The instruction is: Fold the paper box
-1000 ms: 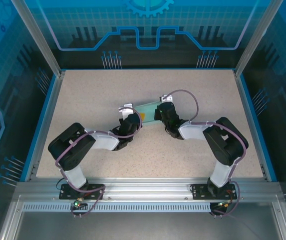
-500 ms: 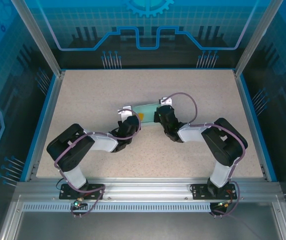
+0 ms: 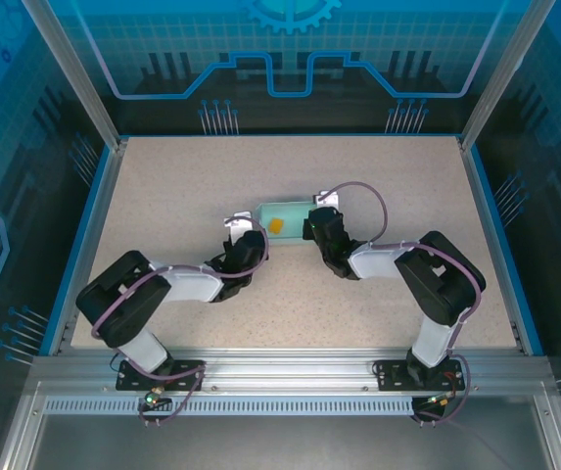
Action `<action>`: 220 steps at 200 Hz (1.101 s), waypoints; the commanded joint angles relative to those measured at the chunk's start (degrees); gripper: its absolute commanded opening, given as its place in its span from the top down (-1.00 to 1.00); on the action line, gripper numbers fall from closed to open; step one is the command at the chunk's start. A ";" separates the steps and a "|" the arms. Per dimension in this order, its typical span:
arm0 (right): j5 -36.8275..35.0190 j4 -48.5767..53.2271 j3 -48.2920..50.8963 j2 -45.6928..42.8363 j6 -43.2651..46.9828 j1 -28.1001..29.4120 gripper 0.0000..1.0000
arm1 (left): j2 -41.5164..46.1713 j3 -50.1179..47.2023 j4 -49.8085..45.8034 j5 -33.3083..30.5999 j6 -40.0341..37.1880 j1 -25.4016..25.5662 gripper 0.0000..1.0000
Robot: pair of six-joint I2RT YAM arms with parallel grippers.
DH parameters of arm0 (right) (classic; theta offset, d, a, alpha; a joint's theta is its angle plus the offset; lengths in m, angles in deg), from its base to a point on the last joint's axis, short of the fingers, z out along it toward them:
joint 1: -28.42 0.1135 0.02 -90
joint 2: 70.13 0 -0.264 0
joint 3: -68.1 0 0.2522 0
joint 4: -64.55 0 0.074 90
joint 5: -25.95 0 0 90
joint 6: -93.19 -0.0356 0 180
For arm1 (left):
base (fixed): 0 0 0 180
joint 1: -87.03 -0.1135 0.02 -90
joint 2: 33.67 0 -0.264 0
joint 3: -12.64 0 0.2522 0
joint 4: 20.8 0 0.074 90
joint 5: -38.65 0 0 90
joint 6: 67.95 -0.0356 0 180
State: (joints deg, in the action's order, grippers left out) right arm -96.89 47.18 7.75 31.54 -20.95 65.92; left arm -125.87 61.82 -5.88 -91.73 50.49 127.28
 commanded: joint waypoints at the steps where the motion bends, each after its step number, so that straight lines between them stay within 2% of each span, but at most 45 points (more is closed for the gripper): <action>1: -1.18 8.70 0.99 1.01 0.76 0.65 1.00 | 4.32 -1.11 -0.38 0.93 -1.46 -0.26 0.07; 34: -1.09 9.08 0.37 0.93 1.20 0.81 1.00 | 10.98 -0.76 -3.17 4.72 -4.65 -2.58 -0.07; 63: -1.21 9.13 0.30 0.99 1.47 0.80 1.00 | 17.53 1.49 -7.87 12.95 -5.75 -7.34 -0.14; 104: -1.20 9.16 -0.08 1.13 1.99 0.91 1.00 | 18.30 11.01 -18.59 21.13 -8.66 -12.13 -0.39; 131: -1.18 9.35 -0.39 1.15 2.44 1.00 1.00 | 15.46 17.42 -22.00 27.54 -10.18 -14.36 -0.45; 163: -1.27 9.39 -0.79 1.50 2.54 1.09 1.00 | 7.57 27.82 -28.70 34.69 -13.27 -14.77 -0.46; 187: -1.35 9.38 -0.96 1.99 2.59 1.24 1.00 | 1.50 34.25 -32.13 38.47 -14.19 -14.76 -0.42; 220: -1.52 9.47 -1.29 2.42 2.61 1.35 1.00 | -5.60 41.85 -36.98 44.79 -14.73 -14.78 -0.26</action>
State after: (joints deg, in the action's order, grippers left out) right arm -97.30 49.43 6.33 31.56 -18.98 66.40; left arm -127.80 98.41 -36.28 -54.53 37.77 112.68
